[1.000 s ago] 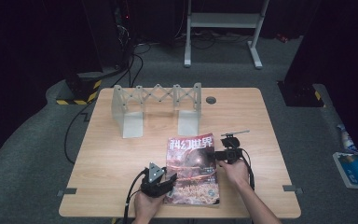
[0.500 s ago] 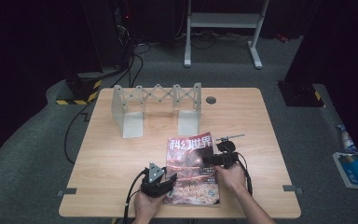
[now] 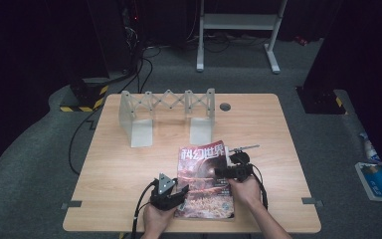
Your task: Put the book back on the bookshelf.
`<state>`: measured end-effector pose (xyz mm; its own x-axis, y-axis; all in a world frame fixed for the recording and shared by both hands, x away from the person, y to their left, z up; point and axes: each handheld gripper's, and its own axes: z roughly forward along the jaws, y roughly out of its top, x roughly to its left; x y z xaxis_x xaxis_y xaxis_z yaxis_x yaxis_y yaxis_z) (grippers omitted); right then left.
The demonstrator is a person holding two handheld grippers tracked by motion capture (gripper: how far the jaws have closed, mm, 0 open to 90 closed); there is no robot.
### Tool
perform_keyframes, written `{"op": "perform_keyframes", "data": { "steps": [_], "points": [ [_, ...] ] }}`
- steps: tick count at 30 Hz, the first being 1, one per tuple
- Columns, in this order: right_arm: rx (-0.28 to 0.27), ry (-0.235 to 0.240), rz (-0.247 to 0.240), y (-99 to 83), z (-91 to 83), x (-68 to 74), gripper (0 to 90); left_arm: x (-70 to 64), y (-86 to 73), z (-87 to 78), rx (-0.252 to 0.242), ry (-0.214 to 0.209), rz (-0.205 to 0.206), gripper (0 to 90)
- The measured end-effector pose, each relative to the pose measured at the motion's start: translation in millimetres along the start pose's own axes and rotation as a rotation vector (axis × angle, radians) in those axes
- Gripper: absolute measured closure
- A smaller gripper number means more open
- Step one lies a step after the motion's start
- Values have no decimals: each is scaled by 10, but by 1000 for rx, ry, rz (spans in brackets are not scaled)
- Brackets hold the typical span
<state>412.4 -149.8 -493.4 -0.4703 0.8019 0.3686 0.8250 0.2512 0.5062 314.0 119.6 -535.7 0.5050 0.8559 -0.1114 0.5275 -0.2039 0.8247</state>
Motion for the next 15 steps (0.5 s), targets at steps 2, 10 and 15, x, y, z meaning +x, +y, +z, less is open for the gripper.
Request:
{"op": "perform_keyframes", "data": {
  "steps": [2, 10, 15],
  "points": [
    [3, -7, 1, -13, -2, -5, 680, 5, 0, -2, 4, 2, -7, 448],
    [-18, 24, -41, -85, -25, -47, 808, 0, 4, 8, 7, -8, -9, 383],
    [-24, 36, -95, -125, -53, -4, 852, 7, 4, 4, 9, -22, -13, 341]
  ]
}}
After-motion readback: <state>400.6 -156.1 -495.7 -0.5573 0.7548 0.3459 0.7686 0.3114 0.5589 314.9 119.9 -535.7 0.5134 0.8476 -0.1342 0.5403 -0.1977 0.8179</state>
